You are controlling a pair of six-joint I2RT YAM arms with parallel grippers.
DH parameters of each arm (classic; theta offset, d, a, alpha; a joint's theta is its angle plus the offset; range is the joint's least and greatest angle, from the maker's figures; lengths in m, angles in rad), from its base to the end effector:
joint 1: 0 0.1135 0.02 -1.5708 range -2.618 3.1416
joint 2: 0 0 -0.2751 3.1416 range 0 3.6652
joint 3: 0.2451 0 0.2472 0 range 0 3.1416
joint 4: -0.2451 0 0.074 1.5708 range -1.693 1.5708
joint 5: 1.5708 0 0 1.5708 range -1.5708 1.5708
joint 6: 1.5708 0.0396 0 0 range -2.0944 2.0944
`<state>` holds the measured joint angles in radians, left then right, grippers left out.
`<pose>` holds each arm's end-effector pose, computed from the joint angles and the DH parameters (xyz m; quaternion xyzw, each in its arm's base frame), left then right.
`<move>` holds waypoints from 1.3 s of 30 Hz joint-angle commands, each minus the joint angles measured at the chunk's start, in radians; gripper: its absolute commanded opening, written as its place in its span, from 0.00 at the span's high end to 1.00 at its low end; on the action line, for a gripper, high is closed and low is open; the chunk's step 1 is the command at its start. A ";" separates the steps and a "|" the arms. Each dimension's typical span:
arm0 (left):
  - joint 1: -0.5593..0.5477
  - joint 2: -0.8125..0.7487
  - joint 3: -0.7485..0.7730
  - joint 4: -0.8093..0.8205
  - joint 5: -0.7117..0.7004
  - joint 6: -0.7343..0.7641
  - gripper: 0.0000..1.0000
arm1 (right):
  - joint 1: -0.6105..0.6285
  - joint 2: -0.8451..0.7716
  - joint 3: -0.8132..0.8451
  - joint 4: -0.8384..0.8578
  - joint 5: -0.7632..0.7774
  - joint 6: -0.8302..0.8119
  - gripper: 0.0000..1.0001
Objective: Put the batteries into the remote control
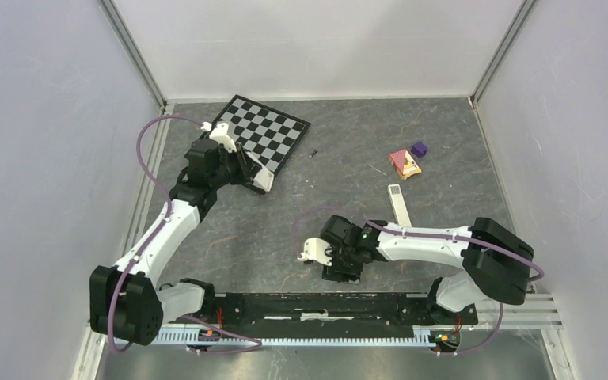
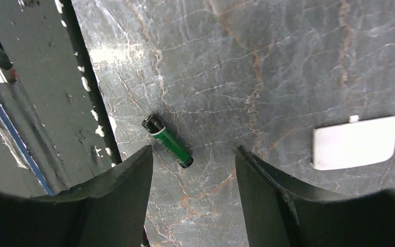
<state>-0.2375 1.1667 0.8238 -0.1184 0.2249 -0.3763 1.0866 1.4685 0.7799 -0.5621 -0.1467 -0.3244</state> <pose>0.2493 -0.0694 0.2922 0.0004 0.8467 -0.2491 0.4701 0.1116 0.2247 0.1737 -0.6473 0.7420 0.1263 0.1206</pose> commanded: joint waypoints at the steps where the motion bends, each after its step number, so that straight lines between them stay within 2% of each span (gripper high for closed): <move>1: 0.034 0.007 0.046 0.068 0.074 -0.042 0.98 | 0.032 0.008 -0.030 0.059 0.015 -0.029 0.36; 4: 0.050 0.008 0.041 0.077 0.093 -0.045 0.98 | 0.054 0.005 -0.052 0.102 0.049 -0.010 0.40; 7: 0.060 0.008 0.031 0.085 0.118 -0.054 0.98 | 0.062 0.009 -0.059 0.139 0.050 0.009 0.50; 13: 0.069 -0.014 0.013 0.092 0.131 -0.060 0.98 | 0.065 0.056 -0.043 0.137 0.052 0.042 0.82; 19: 0.070 -0.047 -0.013 0.092 0.128 -0.062 0.98 | 0.065 0.065 -0.044 0.151 0.251 0.136 0.99; 23: 0.069 -0.068 -0.049 0.146 0.124 -0.101 0.98 | 0.063 0.077 -0.018 0.164 0.438 0.272 1.00; 26: 0.070 -0.080 -0.104 0.233 0.127 -0.180 0.98 | 0.038 0.092 0.008 0.208 0.497 0.378 0.98; 31: 0.070 -0.101 -0.175 0.319 0.055 -0.287 0.98 | -0.060 0.188 0.097 0.282 0.499 0.542 0.93; 35: 0.070 -0.104 -0.177 0.315 0.023 -0.302 0.98 | -0.145 0.285 0.201 0.246 0.490 0.644 0.93; 39: 0.070 -0.099 -0.184 0.326 0.042 -0.323 0.98 | -0.188 0.318 0.275 0.201 0.492 0.684 0.91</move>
<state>-0.1730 1.0904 0.6411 0.1192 0.2741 -0.6304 0.9295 1.7496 1.0008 -0.3096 0.3241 0.2523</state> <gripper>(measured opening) 0.281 0.079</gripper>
